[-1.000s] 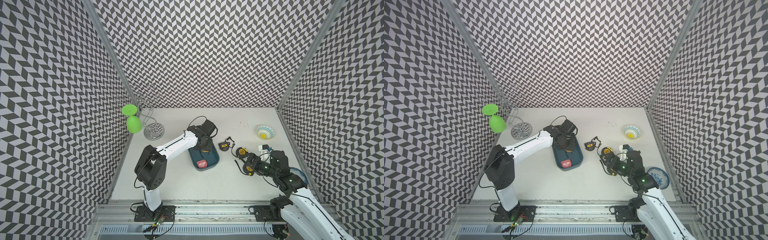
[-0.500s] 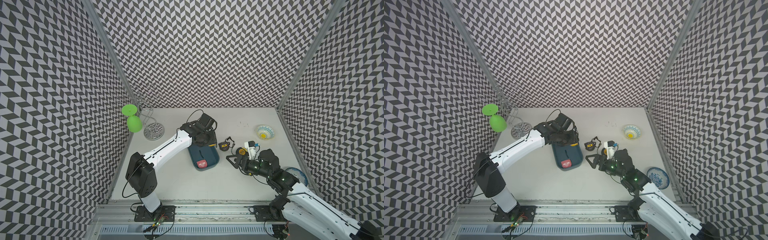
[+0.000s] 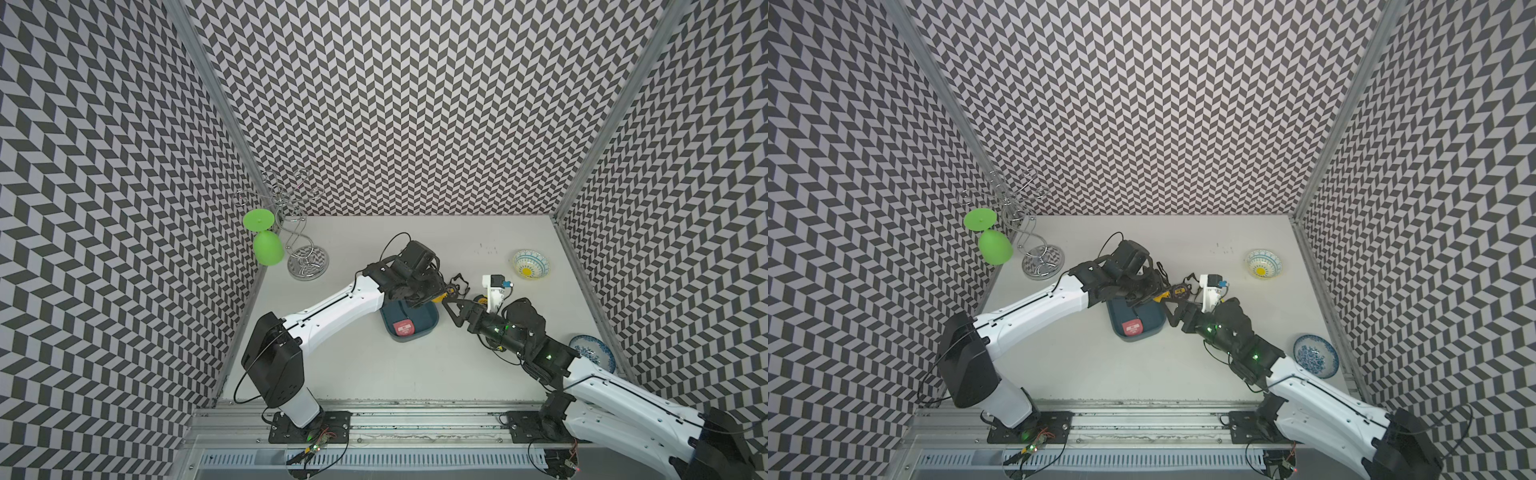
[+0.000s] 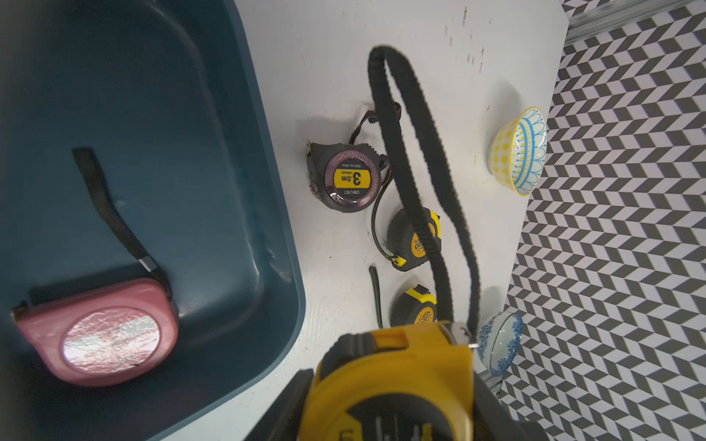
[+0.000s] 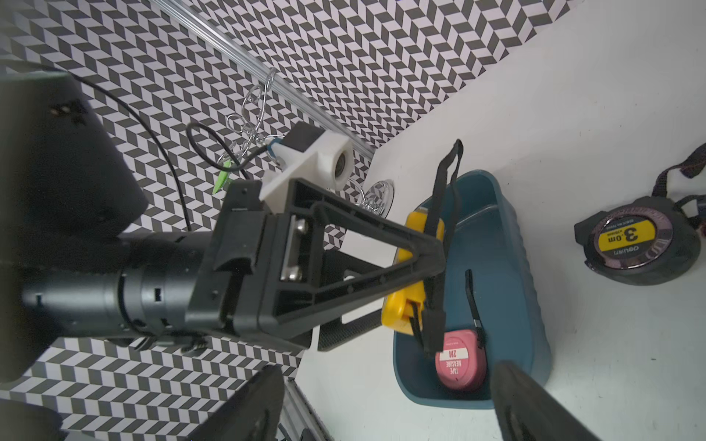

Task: Take the tape measure out of the storage box
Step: Place the tape measure at the center of the board.

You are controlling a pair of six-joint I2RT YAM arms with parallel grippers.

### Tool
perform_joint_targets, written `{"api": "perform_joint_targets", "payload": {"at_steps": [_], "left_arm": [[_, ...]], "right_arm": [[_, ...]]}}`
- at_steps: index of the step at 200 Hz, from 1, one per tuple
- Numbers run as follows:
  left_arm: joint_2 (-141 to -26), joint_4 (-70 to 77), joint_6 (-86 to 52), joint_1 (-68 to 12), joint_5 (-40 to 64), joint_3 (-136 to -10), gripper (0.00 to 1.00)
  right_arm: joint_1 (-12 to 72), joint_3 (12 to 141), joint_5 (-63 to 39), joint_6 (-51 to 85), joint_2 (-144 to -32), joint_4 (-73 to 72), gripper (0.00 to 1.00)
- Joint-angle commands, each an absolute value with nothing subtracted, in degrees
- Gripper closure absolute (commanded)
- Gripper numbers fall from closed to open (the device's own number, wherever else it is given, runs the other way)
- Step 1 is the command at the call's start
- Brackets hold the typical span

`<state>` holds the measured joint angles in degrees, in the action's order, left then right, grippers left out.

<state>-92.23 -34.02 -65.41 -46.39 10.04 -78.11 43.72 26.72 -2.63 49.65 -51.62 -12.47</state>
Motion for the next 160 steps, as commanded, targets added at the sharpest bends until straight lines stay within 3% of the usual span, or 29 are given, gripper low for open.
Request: {"api": "perform_joint_targets", "payload": {"at_steps": [1,62,121,160], "left_arm": [[-89.6,-28.3,-69.3,-47.0,12.1,-77.3,1.00],[-88.4,-25.8,-71.6,-47.8,13.8,-76.1,1.00],[-87.2,-24.4,-72.8,-48.5,14.7,-74.6,1.00],[-86.9,-24.2,-72.5,-48.5,15.2,-74.4,1.00]], "right_arm": [[44.1,26.4,0.4,50.0,-53.4,-18.6,0.15],[44.3,26.7,2.0,49.8,-56.2,-21.2,0.26],[44.3,27.8,2.5,49.5,-59.4,-22.9,0.51],[44.3,28.0,3.3,49.4,-59.1,-22.3,0.73]]}}
